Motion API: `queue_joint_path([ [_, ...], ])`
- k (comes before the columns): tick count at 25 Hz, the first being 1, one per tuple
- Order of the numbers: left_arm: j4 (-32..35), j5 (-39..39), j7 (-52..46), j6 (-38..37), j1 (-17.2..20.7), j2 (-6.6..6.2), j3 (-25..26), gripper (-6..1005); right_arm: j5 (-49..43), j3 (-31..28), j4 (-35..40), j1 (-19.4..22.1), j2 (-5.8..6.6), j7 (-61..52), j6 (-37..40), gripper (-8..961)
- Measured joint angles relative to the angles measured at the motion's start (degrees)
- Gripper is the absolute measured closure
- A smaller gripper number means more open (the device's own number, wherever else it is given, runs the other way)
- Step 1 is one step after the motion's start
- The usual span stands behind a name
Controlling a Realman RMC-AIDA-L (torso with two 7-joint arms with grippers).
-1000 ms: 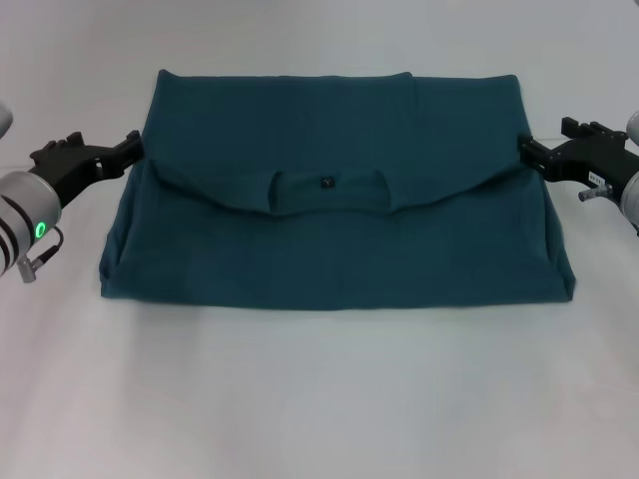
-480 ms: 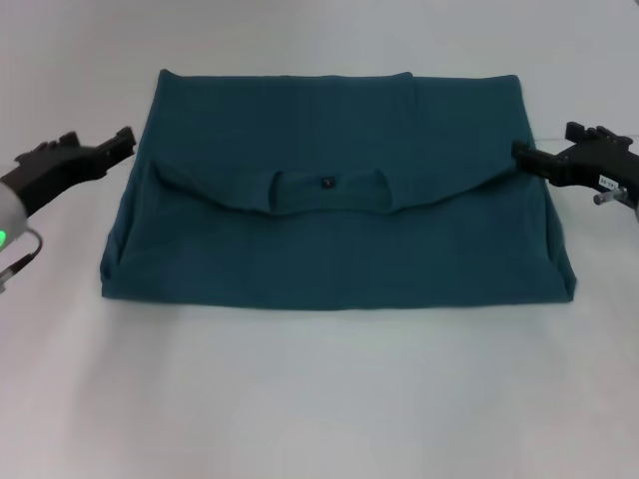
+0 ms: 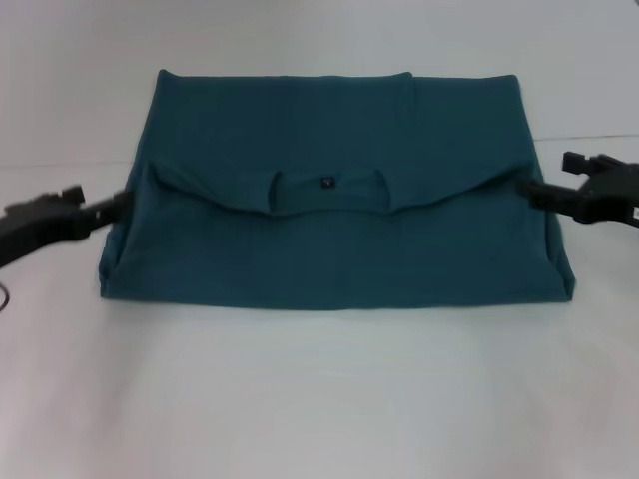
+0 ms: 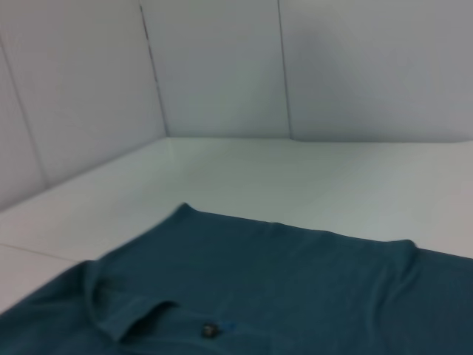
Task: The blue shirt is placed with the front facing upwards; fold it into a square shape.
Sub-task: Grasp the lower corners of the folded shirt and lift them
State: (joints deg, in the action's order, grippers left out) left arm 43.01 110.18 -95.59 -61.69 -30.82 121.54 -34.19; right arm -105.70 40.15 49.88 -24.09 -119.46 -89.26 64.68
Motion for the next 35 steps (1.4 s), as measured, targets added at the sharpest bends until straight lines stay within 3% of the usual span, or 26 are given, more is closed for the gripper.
queue_joint_path([
  [10,2.64,16.29,-11.99,-2.78,-0.85,-0.37,-0.28,141,-0.74,0.28,2.47,2.83,-0.04,-2.46,5.32,40],
  [22,0.91,23.15,-13.53,3.29,-2.86,-0.11,-5.59,143,-2.07,0.98,1.15,2.85,-0.29,-2.39,5.68,40],
  [35,-0.39,23.58,-13.21,5.97,-3.63,0.60,-7.60,146,-1.83,1.28,0.82,2.87,-0.24,-2.25,5.90,45],
])
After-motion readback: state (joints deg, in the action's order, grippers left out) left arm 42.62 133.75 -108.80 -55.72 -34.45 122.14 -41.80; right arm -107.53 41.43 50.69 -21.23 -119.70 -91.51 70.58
